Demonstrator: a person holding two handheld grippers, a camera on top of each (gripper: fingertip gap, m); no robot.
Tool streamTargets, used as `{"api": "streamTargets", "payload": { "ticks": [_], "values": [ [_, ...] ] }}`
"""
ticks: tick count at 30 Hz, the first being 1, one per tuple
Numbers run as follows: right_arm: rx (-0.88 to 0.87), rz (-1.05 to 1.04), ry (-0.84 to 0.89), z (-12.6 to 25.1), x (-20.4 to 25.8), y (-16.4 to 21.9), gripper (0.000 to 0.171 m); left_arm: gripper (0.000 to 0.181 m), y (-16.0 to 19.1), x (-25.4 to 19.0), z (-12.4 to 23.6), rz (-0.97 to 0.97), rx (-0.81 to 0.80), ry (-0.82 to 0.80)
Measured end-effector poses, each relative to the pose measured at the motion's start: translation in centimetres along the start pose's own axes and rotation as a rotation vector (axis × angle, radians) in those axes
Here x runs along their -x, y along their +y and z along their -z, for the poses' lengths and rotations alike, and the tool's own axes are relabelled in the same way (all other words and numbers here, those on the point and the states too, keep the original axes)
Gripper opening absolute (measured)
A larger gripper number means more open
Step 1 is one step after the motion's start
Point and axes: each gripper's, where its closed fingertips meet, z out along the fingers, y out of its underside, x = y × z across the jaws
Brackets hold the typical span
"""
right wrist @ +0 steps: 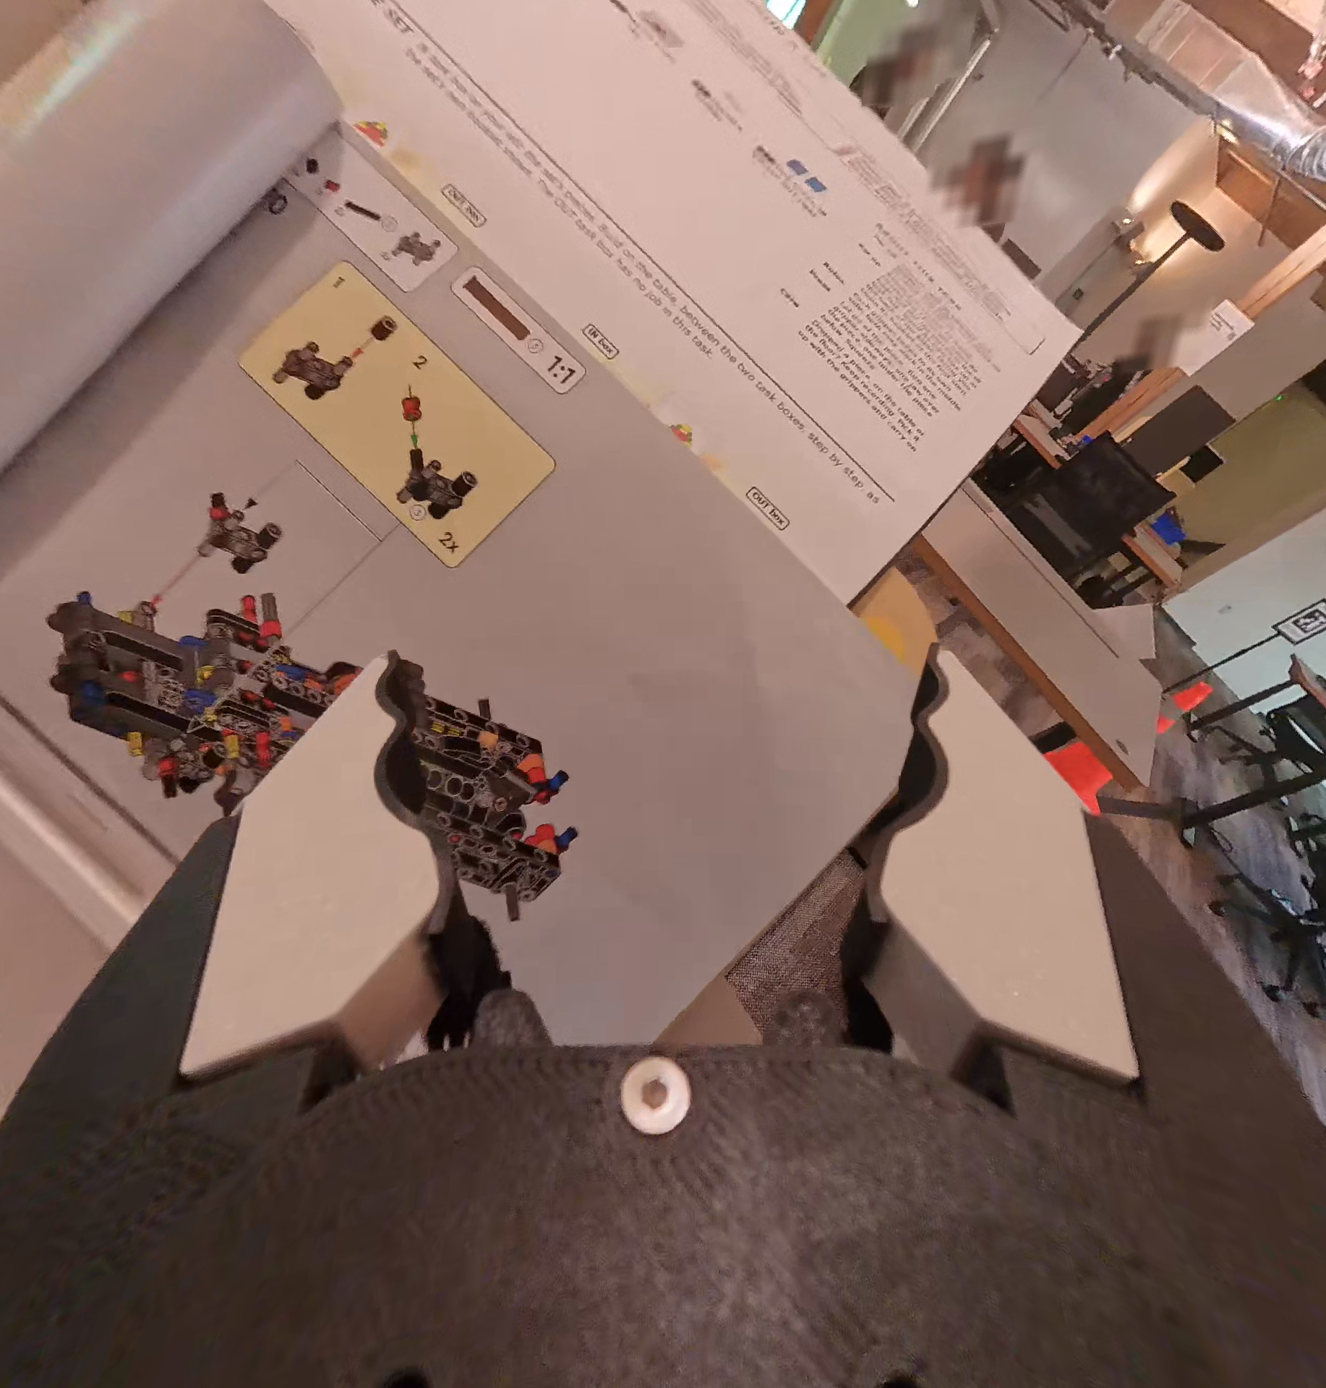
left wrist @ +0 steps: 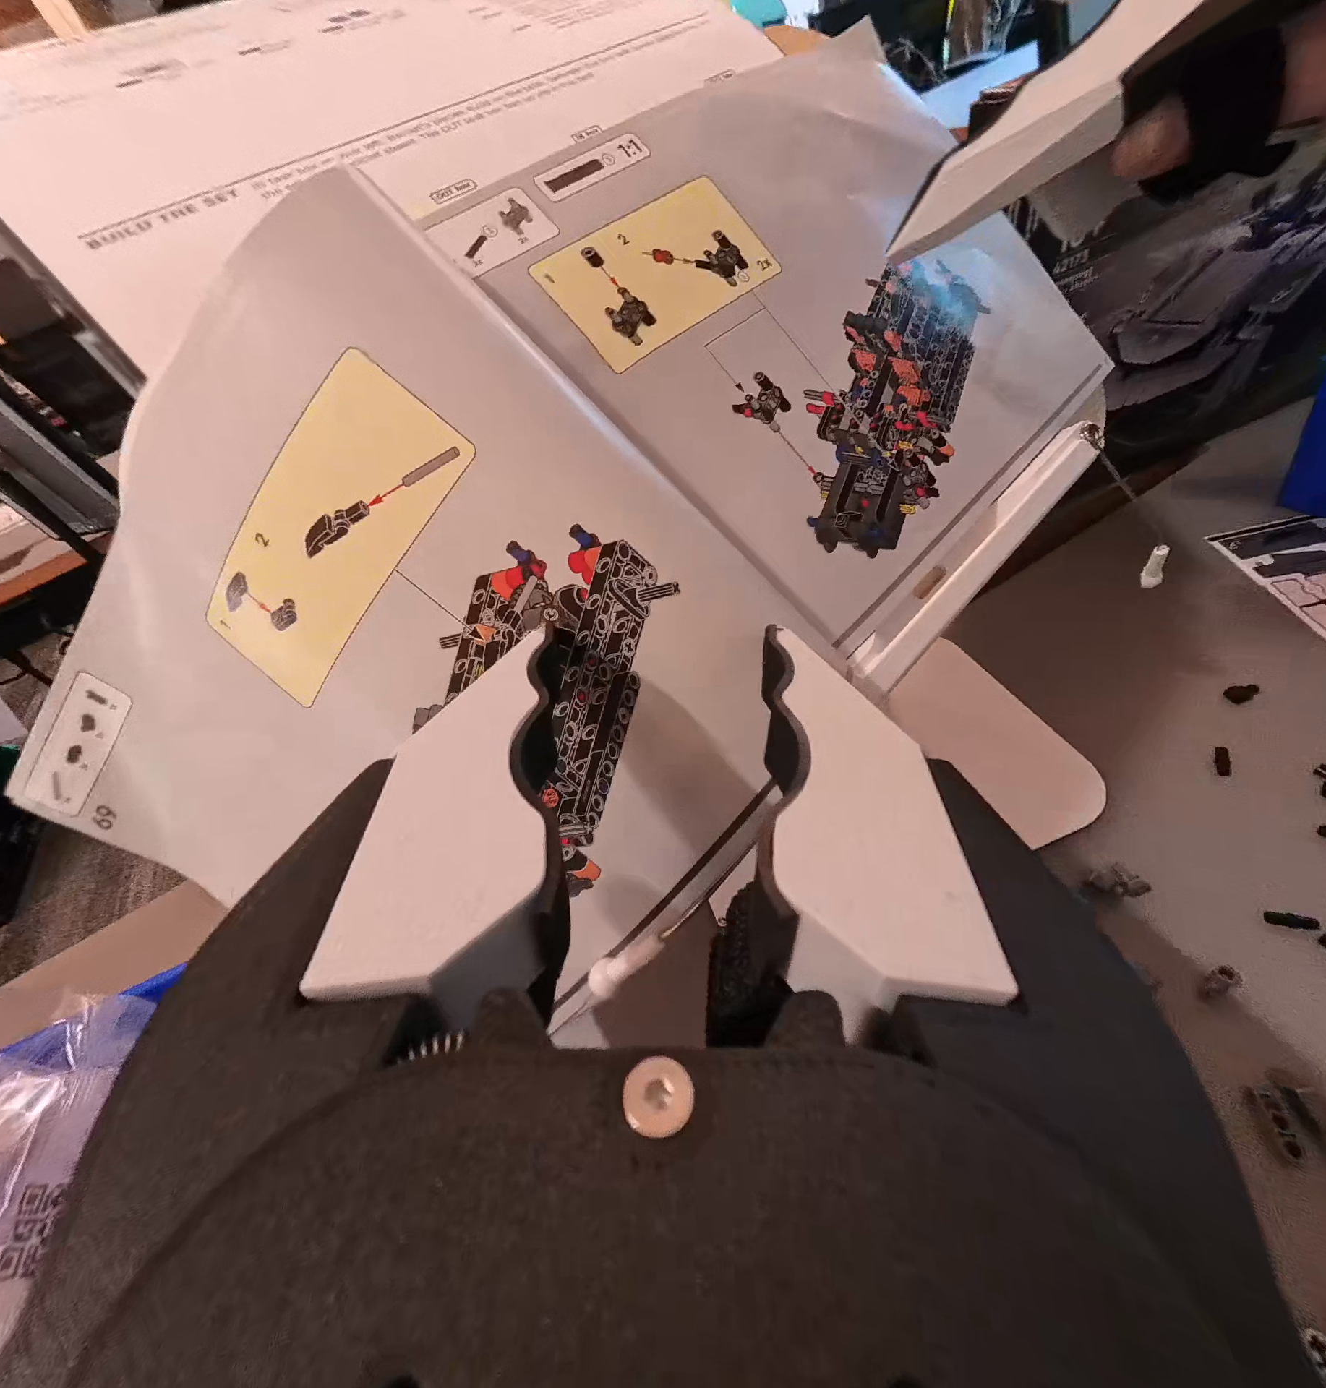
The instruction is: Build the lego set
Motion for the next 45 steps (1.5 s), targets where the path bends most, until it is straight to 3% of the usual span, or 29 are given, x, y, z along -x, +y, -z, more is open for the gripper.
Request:
{"api": "streamTargets", "payload": {
  "ticks": [12,21,24,28,30,35,40,45],
  "values": [
    [0.001,-0.018,-0.090,-1.9,0.5,1.4,0.117,0.053,1.1,0.6,0.7,-0.016,-0.038,0.008],
    [0.000,0.047,-0.073,-1.1,1.0,1.2,0.090,0.052,1.3,0.6,0.7,-0.024,-0.038,0.016],
    [0.001,0.108,-0.051,-0.2,1.6,0.6,0.062,0.052,1.3,0.6,0.8,-0.020,-0.040,0.014],
    [-0.031,0.121,-0.108,2.0,3.1,-1.2,0.012,0.052,1.3,0.7,0.9,-0.013,-0.039,0.012],
    [-0.031,0.087,-0.195,3.3,4.4,-2.2,0.000,0.052,1.3,0.7,1.1,-0.005,-0.040,0.015],
    [0.000,-0.104,-0.458,5.7,8.9,-5.4,0.000,0.062,-0.4,-0.7,2.6,0.014,-0.103,0.063],
    [-0.055,-0.382,-0.661,6.4,13.5,-10.8,0.000,0.087,-2.6,-5.0,4.3,-0.054,-0.173,0.123],
    [-0.167,-0.559,-0.753,5.5,17.2,-15.9,0.019,0.098,-4.0,-8.2,5.7,0.023,-0.230,0.230]
  ]
}}
